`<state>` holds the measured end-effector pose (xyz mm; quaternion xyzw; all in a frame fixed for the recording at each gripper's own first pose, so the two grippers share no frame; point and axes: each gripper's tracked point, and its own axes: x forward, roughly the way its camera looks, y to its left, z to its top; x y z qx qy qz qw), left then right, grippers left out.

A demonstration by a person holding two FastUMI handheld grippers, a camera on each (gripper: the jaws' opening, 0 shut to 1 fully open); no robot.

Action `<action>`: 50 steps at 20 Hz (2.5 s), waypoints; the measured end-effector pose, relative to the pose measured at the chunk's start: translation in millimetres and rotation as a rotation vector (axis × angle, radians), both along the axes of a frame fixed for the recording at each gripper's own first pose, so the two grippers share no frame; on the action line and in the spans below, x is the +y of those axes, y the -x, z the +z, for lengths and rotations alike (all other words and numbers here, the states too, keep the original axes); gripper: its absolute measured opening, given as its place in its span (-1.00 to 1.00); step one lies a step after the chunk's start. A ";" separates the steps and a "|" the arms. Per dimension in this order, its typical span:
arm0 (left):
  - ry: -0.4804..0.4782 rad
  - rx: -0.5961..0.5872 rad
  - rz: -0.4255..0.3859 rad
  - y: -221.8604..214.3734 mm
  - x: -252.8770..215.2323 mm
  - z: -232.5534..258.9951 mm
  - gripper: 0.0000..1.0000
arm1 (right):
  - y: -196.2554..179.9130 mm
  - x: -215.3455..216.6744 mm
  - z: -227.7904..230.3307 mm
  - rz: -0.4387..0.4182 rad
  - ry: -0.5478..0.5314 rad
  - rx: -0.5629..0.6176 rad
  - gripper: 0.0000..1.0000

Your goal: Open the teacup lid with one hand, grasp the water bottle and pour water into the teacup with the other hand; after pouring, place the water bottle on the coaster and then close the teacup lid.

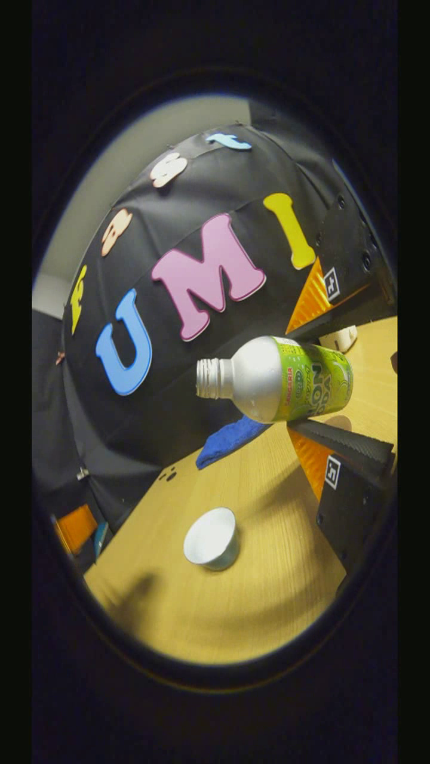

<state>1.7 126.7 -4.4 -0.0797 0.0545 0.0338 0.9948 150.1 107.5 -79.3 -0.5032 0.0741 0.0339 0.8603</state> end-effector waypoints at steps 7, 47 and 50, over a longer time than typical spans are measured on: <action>0.029 0.004 0.001 -0.9 2.2 -2.7 -0.37 | -2.2 19.6 -9.5 0.075 0.294 -0.014 0.55; 0.061 0.010 0.008 -1.4 8.6 -4.2 -0.37 | -25.5 33.4 -20.4 0.200 0.826 -0.041 0.55; 0.062 0.010 0.008 -1.4 9.3 -4.0 -0.37 | -30.0 33.5 -14.4 0.210 0.868 -0.065 0.55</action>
